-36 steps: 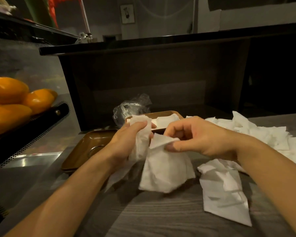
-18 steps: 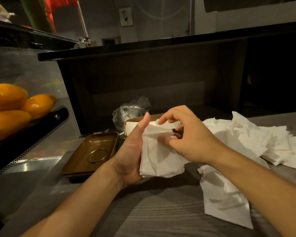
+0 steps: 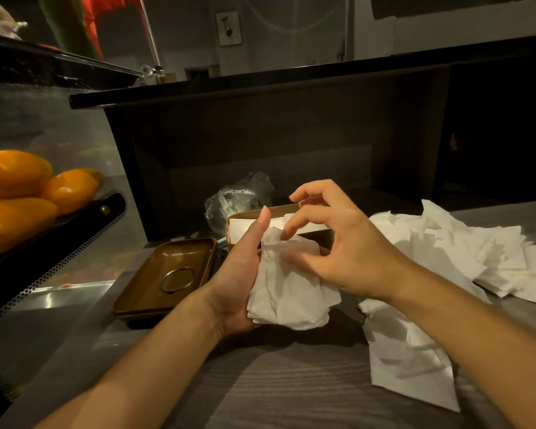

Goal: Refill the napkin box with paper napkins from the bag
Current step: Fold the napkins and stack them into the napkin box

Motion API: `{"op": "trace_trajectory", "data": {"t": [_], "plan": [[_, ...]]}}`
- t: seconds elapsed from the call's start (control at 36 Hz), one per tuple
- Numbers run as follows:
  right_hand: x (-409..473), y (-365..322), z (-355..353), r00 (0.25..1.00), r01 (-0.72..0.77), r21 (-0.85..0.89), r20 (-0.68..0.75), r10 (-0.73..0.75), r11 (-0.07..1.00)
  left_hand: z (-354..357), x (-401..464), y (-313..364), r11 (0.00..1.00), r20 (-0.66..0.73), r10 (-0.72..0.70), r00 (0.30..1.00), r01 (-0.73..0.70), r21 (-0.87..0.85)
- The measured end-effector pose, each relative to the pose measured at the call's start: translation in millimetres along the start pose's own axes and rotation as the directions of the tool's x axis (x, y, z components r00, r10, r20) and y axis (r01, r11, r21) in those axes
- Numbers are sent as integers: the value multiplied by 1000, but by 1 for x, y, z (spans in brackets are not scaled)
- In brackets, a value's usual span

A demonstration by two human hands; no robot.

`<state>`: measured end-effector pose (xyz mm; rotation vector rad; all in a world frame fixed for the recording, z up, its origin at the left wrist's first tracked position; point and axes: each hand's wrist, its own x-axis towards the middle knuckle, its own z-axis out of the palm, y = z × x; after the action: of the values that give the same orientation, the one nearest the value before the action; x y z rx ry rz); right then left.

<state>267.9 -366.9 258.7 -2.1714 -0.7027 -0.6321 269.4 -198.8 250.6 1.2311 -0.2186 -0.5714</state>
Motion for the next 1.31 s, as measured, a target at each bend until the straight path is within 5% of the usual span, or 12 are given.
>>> {"op": "trace_trajectory", "data": {"t": [0.17, 0.25, 0.33, 0.61, 0.75, 0.86, 1.06, 1.31], "plan": [[3, -2, 0, 988, -157, 157, 36, 153, 975, -1, 2, 1, 1000, 30, 27, 999, -28, 8], [5, -5, -9, 949, -316, 438, 139, 284, 842, -2, 2, -1, 999, 59, 35, 998, -34, -23], [4, -6, -11, 918, -397, 538, 230, 324, 744, -4, 2, -1, 998, 80, 23, 997, -18, -54], [4, -3, 1, 934, -358, 307, 124, 336, 882, 2, -1, -1, 998, 142, 34, 989, -26, -55], [4, 0, -3, 917, -392, 316, 203, 342, 864, -5, -3, -1, 998, 231, -1, 973, -15, 68], [2, -2, -11, 863, -467, 381, 392, 318, 798, 0, -5, 3, 970, 154, -1, 988, -37, 241], [5, 6, -15, 962, -255, 190, 150, 229, 948, 7, -3, 1, 928, 77, -30, 997, -1, 373], [8, 13, -33, 924, -343, 22, 185, 334, 939, 21, 8, -9, 941, -186, 57, 981, 9, 338]]}}
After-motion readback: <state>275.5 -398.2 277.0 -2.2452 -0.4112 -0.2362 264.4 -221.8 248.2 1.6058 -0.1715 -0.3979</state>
